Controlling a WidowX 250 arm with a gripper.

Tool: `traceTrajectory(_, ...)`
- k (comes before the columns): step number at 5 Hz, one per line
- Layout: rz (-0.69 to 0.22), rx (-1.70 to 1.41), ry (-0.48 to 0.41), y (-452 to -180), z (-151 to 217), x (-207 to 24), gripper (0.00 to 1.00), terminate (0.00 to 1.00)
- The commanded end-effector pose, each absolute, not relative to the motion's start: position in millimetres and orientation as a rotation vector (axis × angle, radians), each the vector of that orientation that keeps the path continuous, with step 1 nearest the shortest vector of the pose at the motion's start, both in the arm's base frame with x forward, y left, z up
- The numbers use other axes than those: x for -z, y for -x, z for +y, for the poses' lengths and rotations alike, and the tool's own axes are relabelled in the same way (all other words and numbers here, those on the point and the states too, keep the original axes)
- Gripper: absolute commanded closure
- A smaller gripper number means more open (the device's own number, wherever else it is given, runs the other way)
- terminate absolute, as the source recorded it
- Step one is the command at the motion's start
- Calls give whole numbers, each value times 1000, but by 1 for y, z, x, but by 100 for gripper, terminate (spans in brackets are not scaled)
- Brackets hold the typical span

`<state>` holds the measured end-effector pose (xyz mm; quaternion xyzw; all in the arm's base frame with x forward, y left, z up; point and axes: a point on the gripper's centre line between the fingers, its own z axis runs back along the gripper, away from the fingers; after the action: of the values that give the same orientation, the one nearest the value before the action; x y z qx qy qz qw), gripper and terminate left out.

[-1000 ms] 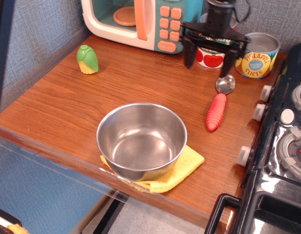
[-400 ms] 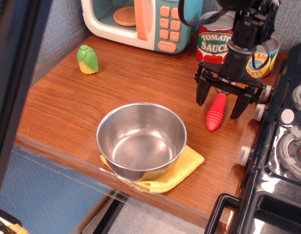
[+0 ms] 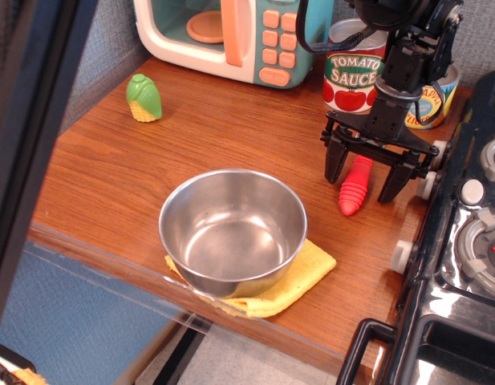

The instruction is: Move the red spoon to the left of the bowl

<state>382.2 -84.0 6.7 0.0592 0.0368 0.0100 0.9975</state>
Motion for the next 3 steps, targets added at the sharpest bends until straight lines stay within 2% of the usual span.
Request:
traceTrajectory(1, -27, -44, -82, -378, -66, -14, 100, 0)
traceTrajectory(3, -144, 26, -26, -390, -64, -46, 100, 0)
